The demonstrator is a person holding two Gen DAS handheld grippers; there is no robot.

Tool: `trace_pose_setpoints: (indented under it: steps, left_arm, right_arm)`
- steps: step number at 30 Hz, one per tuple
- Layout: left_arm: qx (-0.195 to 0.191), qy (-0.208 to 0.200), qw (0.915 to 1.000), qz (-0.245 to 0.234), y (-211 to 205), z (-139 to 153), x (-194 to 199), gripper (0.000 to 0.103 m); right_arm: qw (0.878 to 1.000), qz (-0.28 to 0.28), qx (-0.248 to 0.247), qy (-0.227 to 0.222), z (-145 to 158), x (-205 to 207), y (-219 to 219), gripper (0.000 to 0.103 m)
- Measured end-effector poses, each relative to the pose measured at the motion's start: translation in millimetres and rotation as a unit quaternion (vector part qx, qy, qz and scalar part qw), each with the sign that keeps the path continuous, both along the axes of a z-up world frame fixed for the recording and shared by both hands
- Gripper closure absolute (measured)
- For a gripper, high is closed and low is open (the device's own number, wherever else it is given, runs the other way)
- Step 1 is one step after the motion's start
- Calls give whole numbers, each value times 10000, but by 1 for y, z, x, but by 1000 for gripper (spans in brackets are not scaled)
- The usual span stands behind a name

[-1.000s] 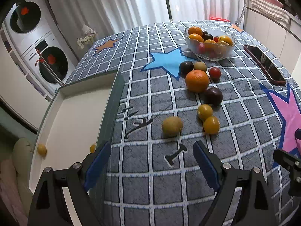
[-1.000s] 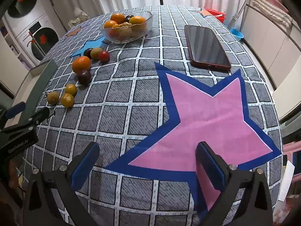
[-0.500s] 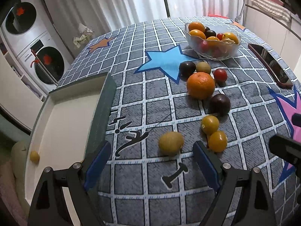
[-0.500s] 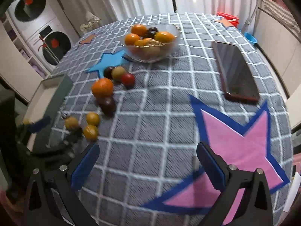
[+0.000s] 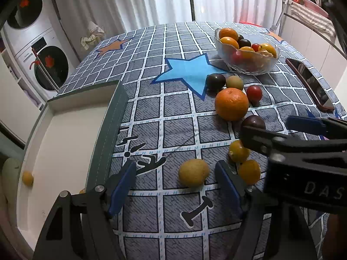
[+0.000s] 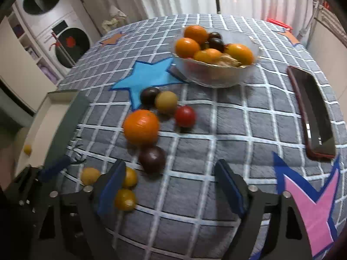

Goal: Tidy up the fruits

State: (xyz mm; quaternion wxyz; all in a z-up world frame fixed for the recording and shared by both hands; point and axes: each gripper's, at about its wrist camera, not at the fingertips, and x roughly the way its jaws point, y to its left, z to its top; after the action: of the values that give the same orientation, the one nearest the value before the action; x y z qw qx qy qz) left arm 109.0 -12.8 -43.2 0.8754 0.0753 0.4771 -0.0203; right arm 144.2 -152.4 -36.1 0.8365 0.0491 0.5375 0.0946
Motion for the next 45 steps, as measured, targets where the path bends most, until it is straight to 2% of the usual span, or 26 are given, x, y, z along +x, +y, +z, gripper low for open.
trace_pose_setpoints:
  steps: [1,3,4,5,6,7,8,9,12,13,14,15,16,25,26,27,29,32,34,35,39,45]
  left_arm:
    - [-1,-7,10000,5,0,0,0,26]
    - [-71,-4,10000,-1,0,0,-1,33]
    - [-125,18,9999,0,0,0,-1,34]
    - [-161,25,9999,-5,-1,0,-1,38]
    - [-186,28,9998,-16,-1,1,-1,43]
    - [-268,40,9996,-60,-2,1,-2,47]
    - [-366,60,9993,-105,-2,1,-3,58]
    - [-466,76,9988,-148,-3,1,-3,66]
    - [-459,46,9988,-140,-4,1,-5,67]
    - [-457,37,9989,-118,-4,1,-5,67]
    - [-474,40,9988,-93,-3,1,-5,67]
    - [-498,45,9987,-61,-2,1,-5,67]
    - [-503,43,9987,-23,-1,1,-4,67]
    - [-488,36,9988,-85,2,2,-3,67]
    - [-499,40,9987,-92,2,2,-3,67]
    - [-506,43,9987,-93,3,2,-3,65]
    - [-443,8,9990,-17,4,1,-2,58]
    - [-548,3,9985,-10,6,1,-2,59]
    - [-581,14,9983,-24,6,1,-3,65]
    - [-572,18,9984,-46,6,2,-3,72]
    - [-487,-11,9988,-59,4,4,-10,73]
    - [-649,-48,9978,104,13,13,-35,73]
  right_arm:
    - [10000,13,10,-11,1,0,2,31]
    - [10000,64,-33,-46,4,0,6,49]
    - [9999,114,-48,-53,5,-1,8,54]
    - [9999,149,-51,-50,6,-3,9,64]
    - [9998,167,-47,-38,7,-3,9,72]
    - [9998,183,6,-26,9,-3,7,74]
    - [9997,196,164,2,9,-5,4,80]
    - [9995,199,249,0,10,-6,2,81]
    - [9996,228,94,-144,14,-14,-4,78]
    - [9996,263,92,-107,13,-15,-5,73]
    - [9995,301,110,-25,12,-16,-6,57]
    - [9994,315,120,4,10,-16,-8,48]
    - [9995,305,92,-34,10,-17,-9,48]
    - [9990,304,311,-47,2,-5,2,49]
    - [9990,277,363,-18,2,-4,2,56]
    - [9985,265,475,28,1,-3,1,75]
    - [9979,246,596,84,1,-2,-1,74]
    - [9976,149,679,66,3,-9,-9,74]
    - [9972,97,741,43,5,-15,-16,74]
    - [9971,77,758,33,6,-18,-20,74]
    - [9971,-21,766,-14,13,-34,-36,74]
    - [9973,-88,717,-99,20,-65,-51,74]
